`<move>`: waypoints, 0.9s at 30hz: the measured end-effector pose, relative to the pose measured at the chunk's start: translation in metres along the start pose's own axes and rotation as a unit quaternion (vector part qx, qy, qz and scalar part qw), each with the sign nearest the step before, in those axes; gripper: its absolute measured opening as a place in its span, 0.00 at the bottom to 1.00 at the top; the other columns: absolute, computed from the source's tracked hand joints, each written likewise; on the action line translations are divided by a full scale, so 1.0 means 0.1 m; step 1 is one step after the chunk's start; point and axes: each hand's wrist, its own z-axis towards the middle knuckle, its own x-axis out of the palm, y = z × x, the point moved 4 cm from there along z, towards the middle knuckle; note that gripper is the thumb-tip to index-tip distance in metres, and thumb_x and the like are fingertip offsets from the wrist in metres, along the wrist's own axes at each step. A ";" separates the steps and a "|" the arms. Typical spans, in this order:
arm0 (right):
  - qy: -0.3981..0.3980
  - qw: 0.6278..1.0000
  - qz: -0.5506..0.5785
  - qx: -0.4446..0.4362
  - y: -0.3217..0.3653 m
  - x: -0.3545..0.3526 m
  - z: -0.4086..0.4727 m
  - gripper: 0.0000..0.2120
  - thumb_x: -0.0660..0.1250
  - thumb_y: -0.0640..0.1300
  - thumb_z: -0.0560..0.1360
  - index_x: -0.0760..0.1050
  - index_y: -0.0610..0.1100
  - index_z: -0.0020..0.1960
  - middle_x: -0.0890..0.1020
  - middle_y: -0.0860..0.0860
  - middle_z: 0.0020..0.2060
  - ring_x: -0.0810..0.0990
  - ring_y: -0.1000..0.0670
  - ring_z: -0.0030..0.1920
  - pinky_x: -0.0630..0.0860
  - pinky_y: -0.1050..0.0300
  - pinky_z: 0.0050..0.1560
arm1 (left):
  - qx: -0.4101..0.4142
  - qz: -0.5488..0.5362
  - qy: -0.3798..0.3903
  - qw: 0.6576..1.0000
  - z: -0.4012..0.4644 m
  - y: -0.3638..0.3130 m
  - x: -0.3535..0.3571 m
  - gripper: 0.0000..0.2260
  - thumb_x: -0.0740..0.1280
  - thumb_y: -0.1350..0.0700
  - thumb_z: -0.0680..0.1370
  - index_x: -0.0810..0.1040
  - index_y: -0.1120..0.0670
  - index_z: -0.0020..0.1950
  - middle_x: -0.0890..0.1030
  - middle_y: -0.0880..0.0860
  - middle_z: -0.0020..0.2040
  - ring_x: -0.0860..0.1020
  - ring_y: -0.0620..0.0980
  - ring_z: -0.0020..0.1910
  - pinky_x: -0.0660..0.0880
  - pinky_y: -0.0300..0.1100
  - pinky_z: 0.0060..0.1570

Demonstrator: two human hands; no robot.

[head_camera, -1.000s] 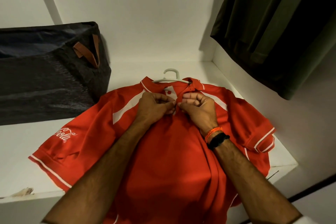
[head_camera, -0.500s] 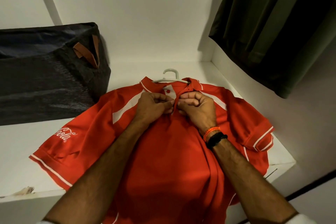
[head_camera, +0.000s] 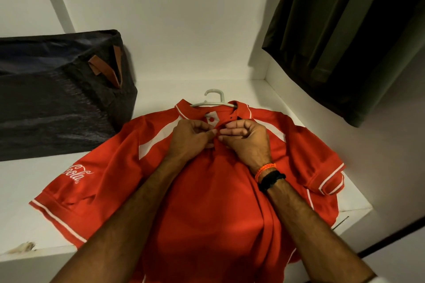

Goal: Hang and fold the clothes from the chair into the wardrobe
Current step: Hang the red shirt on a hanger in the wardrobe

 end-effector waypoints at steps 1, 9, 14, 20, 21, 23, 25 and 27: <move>-0.003 1.000 0.001 0.003 -0.01 0.00 0.01 0.13 0.77 0.28 0.66 0.79 0.43 0.43 0.86 0.45 0.38 0.84 0.49 0.38 0.82 0.53 0.44 | -0.004 -0.002 -0.005 1.000 0.00 0.01 0.00 0.02 0.73 0.58 0.75 0.82 0.52 0.44 0.84 0.50 0.39 0.83 0.45 0.32 0.81 0.38 0.38; -0.031 0.999 -0.006 0.016 0.00 -0.02 0.02 0.11 0.81 0.37 0.65 0.78 0.44 0.38 0.80 0.52 0.26 0.78 0.53 0.28 0.78 0.56 0.36 | -0.039 -0.070 -0.026 0.996 -0.02 0.02 -0.01 0.20 0.76 0.63 0.71 0.72 0.54 0.57 0.84 0.56 0.44 0.84 0.53 0.37 0.83 0.46 0.40; 0.001 0.999 0.037 0.027 0.03 0.00 0.02 0.11 0.77 0.32 0.68 0.76 0.42 0.42 0.83 0.53 0.29 0.78 0.54 0.28 0.77 0.61 0.33 | -0.078 -0.133 -0.018 0.988 -0.02 0.02 -0.02 0.23 0.75 0.65 0.72 0.68 0.55 0.61 0.84 0.56 0.45 0.84 0.51 0.38 0.83 0.44 0.41; 0.020 1.000 0.020 0.004 0.04 0.03 0.00 0.12 0.76 0.30 0.68 0.77 0.43 0.41 0.84 0.50 0.32 0.78 0.54 0.28 0.77 0.62 0.32 | -0.100 -0.165 -0.032 0.981 0.01 0.04 -0.05 0.22 0.74 0.66 0.73 0.67 0.54 0.60 0.82 0.54 0.42 0.82 0.50 0.36 0.81 0.42 0.38; 0.020 1.000 0.023 0.006 0.05 0.02 0.00 0.11 0.76 0.30 0.68 0.77 0.43 0.41 0.84 0.50 0.32 0.78 0.55 0.27 0.77 0.62 0.31 | -0.099 -0.164 -0.027 0.981 0.02 0.04 -0.04 0.22 0.73 0.66 0.73 0.66 0.54 0.60 0.82 0.54 0.43 0.82 0.50 0.36 0.81 0.42 0.38; 0.019 0.999 0.033 0.016 0.05 0.02 0.00 0.11 0.75 0.29 0.68 0.77 0.42 0.40 0.83 0.49 0.32 0.78 0.54 0.27 0.76 0.62 0.31 | -0.086 -0.146 -0.019 0.985 0.01 0.04 -0.03 0.22 0.73 0.65 0.74 0.65 0.53 0.60 0.82 0.54 0.43 0.81 0.50 0.39 0.80 0.41 0.40; 0.015 0.999 0.034 0.031 0.05 0.01 0.00 0.10 0.74 0.28 0.69 0.78 0.41 0.40 0.83 0.48 0.31 0.79 0.54 0.27 0.76 0.62 0.31 | -0.032 -0.092 -0.014 0.995 0.00 0.03 -0.01 0.22 0.73 0.65 0.74 0.64 0.53 0.59 0.81 0.54 0.44 0.81 0.50 0.40 0.78 0.40 0.39; 0.018 0.998 0.034 0.044 0.04 0.01 0.01 0.10 0.72 0.27 0.70 0.77 0.40 0.39 0.82 0.50 0.28 0.79 0.54 0.27 0.77 0.62 0.31 | 0.035 -0.037 -0.011 0.999 -0.02 -0.01 0.01 0.23 0.73 0.66 0.73 0.64 0.53 0.58 0.80 0.55 0.44 0.81 0.50 0.41 0.78 0.39 0.39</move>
